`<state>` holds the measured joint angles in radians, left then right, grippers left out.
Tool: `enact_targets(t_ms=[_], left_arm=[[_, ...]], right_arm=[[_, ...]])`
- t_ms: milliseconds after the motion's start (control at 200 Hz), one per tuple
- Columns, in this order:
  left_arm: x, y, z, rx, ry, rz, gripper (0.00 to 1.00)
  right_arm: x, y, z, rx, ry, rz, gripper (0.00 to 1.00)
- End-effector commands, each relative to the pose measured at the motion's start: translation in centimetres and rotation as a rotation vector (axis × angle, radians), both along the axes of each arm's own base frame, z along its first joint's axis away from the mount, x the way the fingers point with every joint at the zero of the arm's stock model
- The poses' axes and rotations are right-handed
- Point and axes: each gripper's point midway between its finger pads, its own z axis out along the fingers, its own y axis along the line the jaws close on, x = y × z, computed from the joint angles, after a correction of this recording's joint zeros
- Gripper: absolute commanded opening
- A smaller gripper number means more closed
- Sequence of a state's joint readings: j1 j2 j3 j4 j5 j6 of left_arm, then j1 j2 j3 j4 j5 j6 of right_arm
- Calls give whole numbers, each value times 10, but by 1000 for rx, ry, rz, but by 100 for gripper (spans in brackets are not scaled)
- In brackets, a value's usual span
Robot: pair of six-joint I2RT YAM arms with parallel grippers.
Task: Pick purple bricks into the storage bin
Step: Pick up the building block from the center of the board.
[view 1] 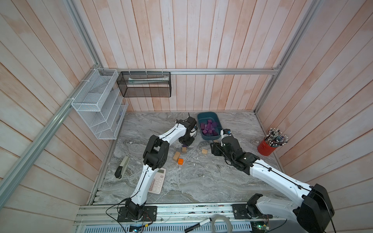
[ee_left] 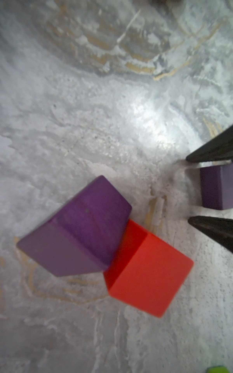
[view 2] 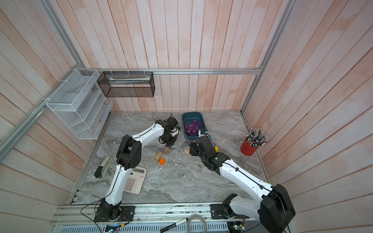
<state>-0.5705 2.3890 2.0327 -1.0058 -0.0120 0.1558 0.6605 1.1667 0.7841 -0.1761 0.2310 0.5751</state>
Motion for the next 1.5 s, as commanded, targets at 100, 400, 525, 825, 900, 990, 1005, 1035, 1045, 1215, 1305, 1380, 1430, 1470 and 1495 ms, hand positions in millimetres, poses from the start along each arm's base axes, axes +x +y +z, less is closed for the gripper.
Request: enact_targets(t_ms=[100,400,525,825,900,990,1005,1035,1045,1215,1305,1380,1430,1470,1495], left_arm=[[-3,1,-5,15,8,15,47],[-13,5,-12,25,47,26,49],[-16,8,-17,28,64,39,50],[-27,4,-17,-16,114,48,50],[-29,4,-18,-19,124,51,50],[-30,8,-20,-10,132,61,50],[-30,9,-22,-8,136,63,50],[-30,10,-22,-5,138,65,50],[-30,10,-23,-4,140,67,50],[-30,18,-24,8,143,87,50],[-31,19,-24,10,145,91,49],[-32,20,-24,10,151,93,49],[-33,20,-25,12,153,94,49],[-34,22,-25,16,157,96,50],[-35,22,-25,17,157,97,50]], right_arm=[[1,1,3,-1,-10,-4,62],[1,2,3,3,-7,-2,62],[1,2,3,5,-7,-4,62],[1,2,4,8,-6,-4,62],[1,2,4,10,-5,-5,62],[0,2,3,12,-2,-4,62],[1,2,3,13,-3,-4,62],[1,2,3,13,-4,-5,62],[0,2,3,13,-3,-4,62],[0,2,3,12,-2,-5,62],[0,3,3,16,-2,-5,62],[0,3,3,18,-2,-3,62],[1,3,3,18,-2,-3,62],[1,3,3,18,-2,-2,62],[1,3,3,18,-1,-2,62]])
